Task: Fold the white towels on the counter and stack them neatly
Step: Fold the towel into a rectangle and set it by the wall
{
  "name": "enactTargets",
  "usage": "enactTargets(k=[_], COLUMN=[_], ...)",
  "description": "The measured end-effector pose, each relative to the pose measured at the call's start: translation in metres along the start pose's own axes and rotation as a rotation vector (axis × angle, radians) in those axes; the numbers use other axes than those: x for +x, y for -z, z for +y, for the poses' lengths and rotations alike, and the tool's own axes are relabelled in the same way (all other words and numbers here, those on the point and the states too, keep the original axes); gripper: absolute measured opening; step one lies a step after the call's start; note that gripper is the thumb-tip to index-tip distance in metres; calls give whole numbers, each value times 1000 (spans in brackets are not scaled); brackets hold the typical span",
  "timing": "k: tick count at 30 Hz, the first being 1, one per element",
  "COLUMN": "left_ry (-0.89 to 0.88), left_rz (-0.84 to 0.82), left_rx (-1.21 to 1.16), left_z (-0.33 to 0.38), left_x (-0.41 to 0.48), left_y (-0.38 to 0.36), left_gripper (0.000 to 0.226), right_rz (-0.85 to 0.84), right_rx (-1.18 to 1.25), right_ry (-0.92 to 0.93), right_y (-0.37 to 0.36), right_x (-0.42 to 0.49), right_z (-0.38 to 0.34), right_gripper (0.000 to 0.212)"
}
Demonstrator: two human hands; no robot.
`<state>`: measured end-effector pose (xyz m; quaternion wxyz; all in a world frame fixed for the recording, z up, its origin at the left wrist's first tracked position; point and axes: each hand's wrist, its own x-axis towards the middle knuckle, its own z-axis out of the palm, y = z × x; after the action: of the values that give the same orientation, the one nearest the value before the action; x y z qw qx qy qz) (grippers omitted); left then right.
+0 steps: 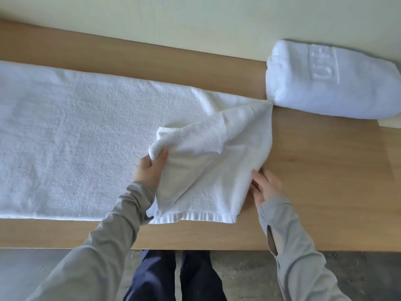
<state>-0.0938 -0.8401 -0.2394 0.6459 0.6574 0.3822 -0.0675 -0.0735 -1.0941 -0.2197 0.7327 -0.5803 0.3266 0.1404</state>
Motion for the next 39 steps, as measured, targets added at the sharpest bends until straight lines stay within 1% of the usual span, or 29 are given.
enactTargets(k=[2, 4, 5, 7, 9, 10, 12, 13, 14, 16, 17, 18, 21, 23, 25, 27, 29, 31, 32, 34, 35, 36, 37, 38, 39], left_ry=[-52, -86, -98, -117, -138, -150, -164, -170, -174, -173, -170, -169, -181, -202, -213, -234, -252, -315, -404, -712, -863, -951, -991, -1008, -1009], left_rz=[21, 32, 37, 51, 61, 70, 90, 94, 93, 87, 84, 83, 75, 64, 62, 46, -28, -158, -220, -361, -453, -548, -618, -668, -703], left_rx=[36, 67, 79, 93, 98, 101, 103, 96, 90, 91, 85, 79, 83, 79, 78, 50, 84, 191, 269, 478, 636, 838, 1063, 1229, 1325], left_z=[-2, -4, -5, -5, -7, -8, -9, -10, -10, -9, -8, -7, -8, -9, -8, -5, -5, -7, -8, -13, -20, -28, -37, -47, -54], left_x=[-2, -2, -1, -1, -1, -1, -2, -2, -2, -3, -4, -4, -6, -8, -10, -16, -25, -40, -50, -70, -77, -82, -86, -89, -91], left_y=[-2, -4, -4, -5, -5, -6, -7, -7, -7, -7, -7, -8, -7, -8, -9, -10, -11, -14, -17, -25, -33, -41, -48, -55, -61], left_gripper=[33, 35, 37, 40, 43, 44, 45, 45, 44, 43, 43, 43, 41, 41, 41, 41, 44, 51, 50, 49, 49, 52, 58, 63, 68], right_rz=[-100, -184, -197, -166, -116, -97, -69, -55, -45, -45, -38, -10, 134, 213, 250, 224, 193, 199, 217, 266, 282, 287, 284, 286, 302], right_rx=[65, 22, -81, -373, -570, -603, -600, -595, -607, -656, -655, -643, -691, -755, -724, -657, -681, -715, -718, -685, -662, -644, -629, -603, -555], right_ry=[-40, -48, -16, 110, 207, 216, 184, 154, 123, 101, 108, 119, 134, 106, 40, -7, 6, 51, 78, 112, 110, 94, 73, 54, 34], right_y=[-8, -14, -15, -17, -21, -23, -27, -27, -26, -20, -13, -4, 35, 59, 73, 78, 78, 78, 78, 81, 82, 84, 85, 86, 88], right_x=[4, 6, 8, 11, 10, 10, 10, 11, 11, 7, 4, 1, -7, -14, -18, -21, -23, -25, -26, -27, -28, -29, -30, -31, -31], right_z=[-2, -4, -4, -1, 2, 3, 2, 2, 0, -4, -6, -7, -8, -2, 8, 17, 24, 29, 31, 35, 36, 37, 40, 42, 43], right_gripper=[13, 13, 13, 14, 31, 40, 51, 50, 43, 20, 16, 17, 8, 10, 11, 12, 17, 15, 13, 13, 12, 12, 12, 13, 16])
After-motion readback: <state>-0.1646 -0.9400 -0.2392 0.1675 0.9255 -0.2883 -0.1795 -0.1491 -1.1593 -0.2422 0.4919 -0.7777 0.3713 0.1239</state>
